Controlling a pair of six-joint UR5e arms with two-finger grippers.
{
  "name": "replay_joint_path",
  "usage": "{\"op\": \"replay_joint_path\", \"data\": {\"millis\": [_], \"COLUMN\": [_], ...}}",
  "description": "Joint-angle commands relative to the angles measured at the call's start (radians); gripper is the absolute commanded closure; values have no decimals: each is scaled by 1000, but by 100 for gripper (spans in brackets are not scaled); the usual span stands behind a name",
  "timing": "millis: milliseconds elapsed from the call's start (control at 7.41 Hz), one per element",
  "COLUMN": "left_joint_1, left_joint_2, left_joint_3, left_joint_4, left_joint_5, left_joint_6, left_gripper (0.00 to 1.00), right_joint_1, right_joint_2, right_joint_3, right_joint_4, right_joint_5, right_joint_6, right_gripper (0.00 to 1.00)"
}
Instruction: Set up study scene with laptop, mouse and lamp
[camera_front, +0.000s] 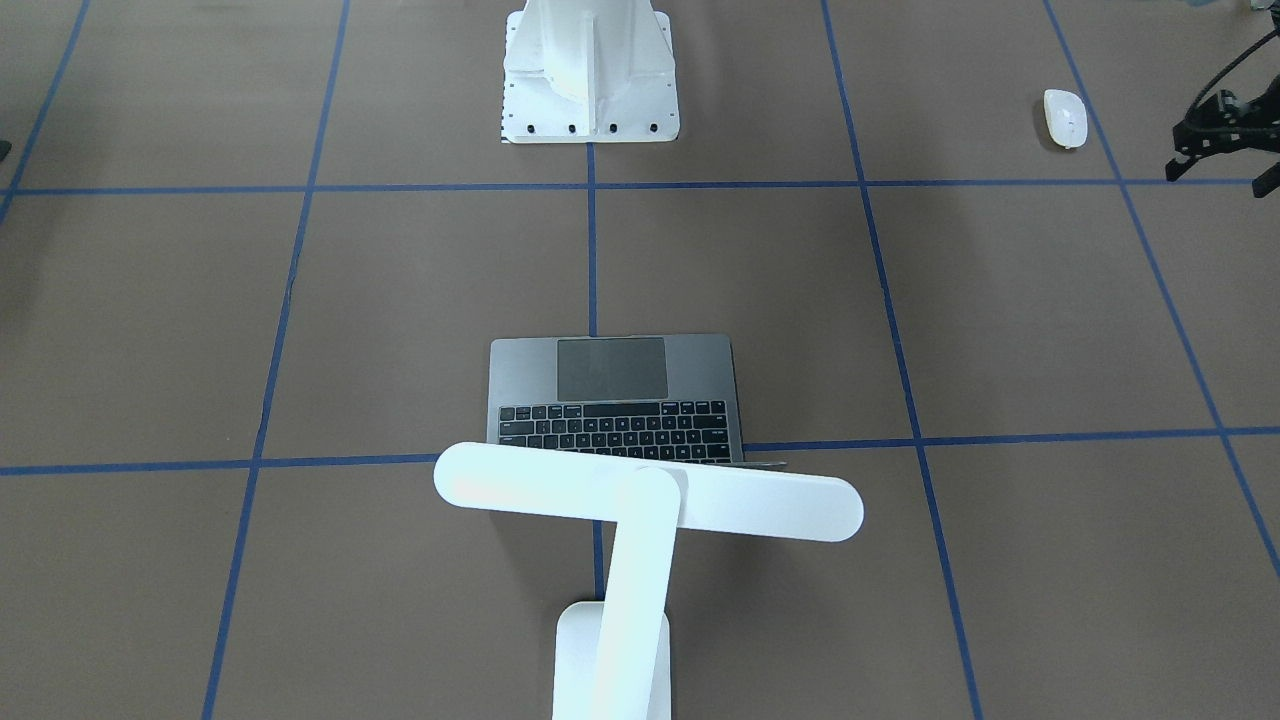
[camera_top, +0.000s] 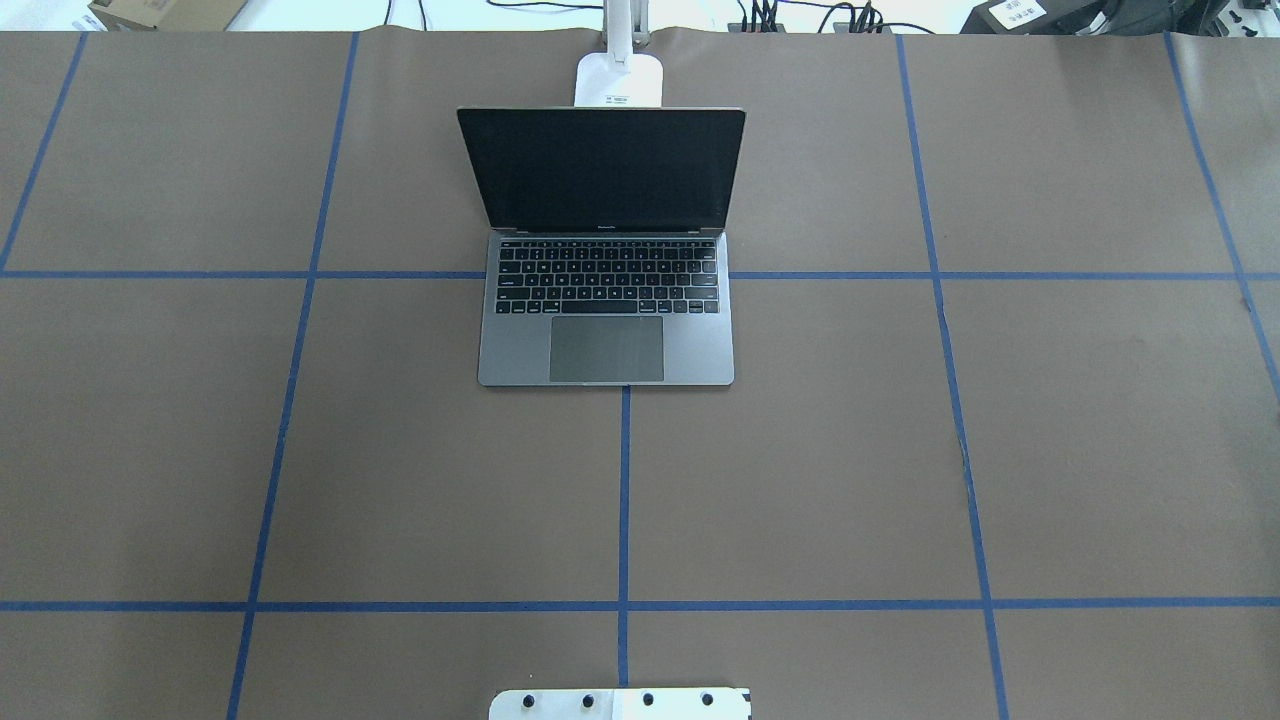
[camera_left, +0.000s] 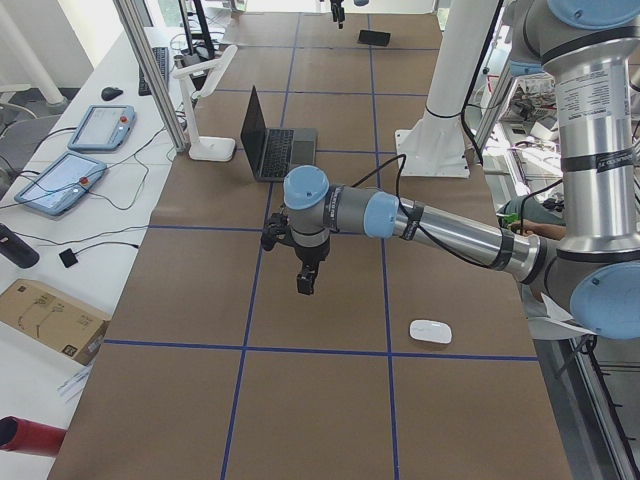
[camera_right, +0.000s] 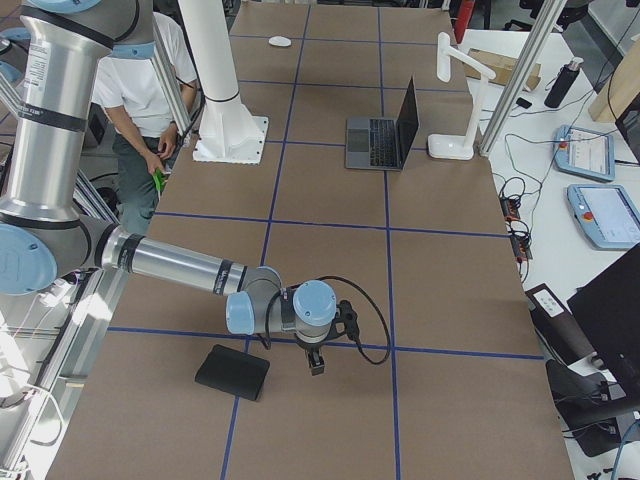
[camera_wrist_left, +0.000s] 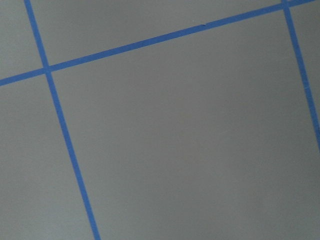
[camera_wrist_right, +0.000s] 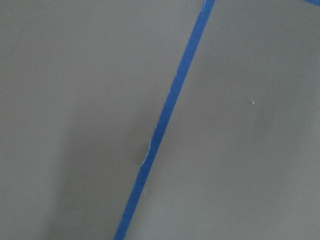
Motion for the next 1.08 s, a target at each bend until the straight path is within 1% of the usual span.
{"op": "replay_joint_path", "data": {"millis": [0, 135, 270, 405, 540, 675, 810, 945], "left_joint_1": [-38, -39, -40, -38, -39, -40, -41, -41], "left_joint_2": [31, 31, 29, 28, 31, 35, 37, 39], "left_joint_3": [34, 23, 22, 20, 11, -16, -50, -75], "left_joint_4": [-18, -19, -18, -19, -18, -18, -18, -18], "left_joint_5": [-58, -67, -69, -78, -118, -142, -144, -146], "left_joint_6": [-2, -17, -18, -19, -22, -56, -95, -129], "left_gripper": [0, 0, 0, 0, 0, 0, 0, 0], "right_joint_1": [0, -1, -15, -20, -27, -15, -15, -5], "right_joint_2": [7, 10, 7, 7, 8, 27, 71, 82], "right_joint_3": [-48, -96, -128, -129, -118, -116, -115, -118], "right_joint_4": [-27, -62, -69, -108, -213, -334, -455, -561], "right_joint_5": [49, 110, 117, 123, 138, 126, 123, 90], "right_joint_6": [-135, -221, -296, -384, -502, -636, -750, -868], "right_gripper": [1, 1, 1, 2, 3, 3, 3, 3]}}
